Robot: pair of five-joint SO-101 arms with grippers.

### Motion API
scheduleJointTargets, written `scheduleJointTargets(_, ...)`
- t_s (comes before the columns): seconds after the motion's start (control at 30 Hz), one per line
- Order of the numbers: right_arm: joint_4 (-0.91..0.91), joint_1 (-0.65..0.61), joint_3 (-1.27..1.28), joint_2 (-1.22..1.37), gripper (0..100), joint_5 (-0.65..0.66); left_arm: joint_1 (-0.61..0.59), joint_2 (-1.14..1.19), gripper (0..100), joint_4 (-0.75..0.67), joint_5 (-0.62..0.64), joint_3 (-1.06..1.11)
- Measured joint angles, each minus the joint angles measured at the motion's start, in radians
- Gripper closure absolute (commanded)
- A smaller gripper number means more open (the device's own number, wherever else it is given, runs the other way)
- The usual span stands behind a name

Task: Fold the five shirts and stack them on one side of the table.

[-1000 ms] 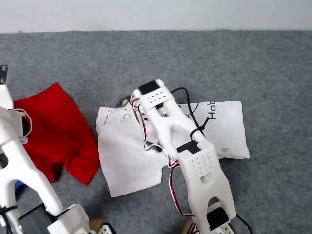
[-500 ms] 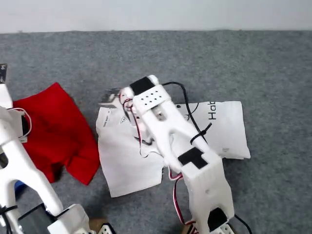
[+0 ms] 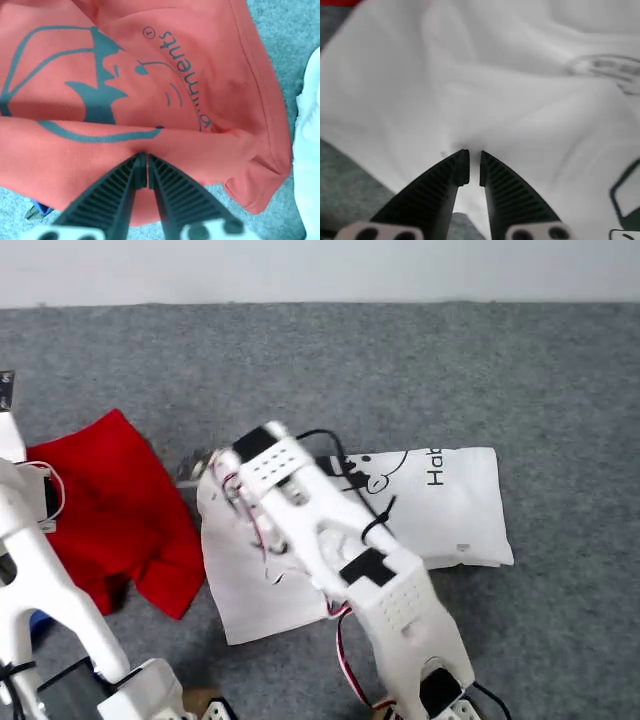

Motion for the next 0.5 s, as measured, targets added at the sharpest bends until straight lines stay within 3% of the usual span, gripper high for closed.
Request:
scheduleJointTargets(0.13,0.061,-0.063,0.0,0.0,95.2,-0.015,0.0,0.0,98,0.0,0.0,0.0)
scheduleJointTargets(0.5,0.087,-0.038,0.0,-0.098,95.3,-0.032,0.0,0.0,98,0.0,0.0,0.0)
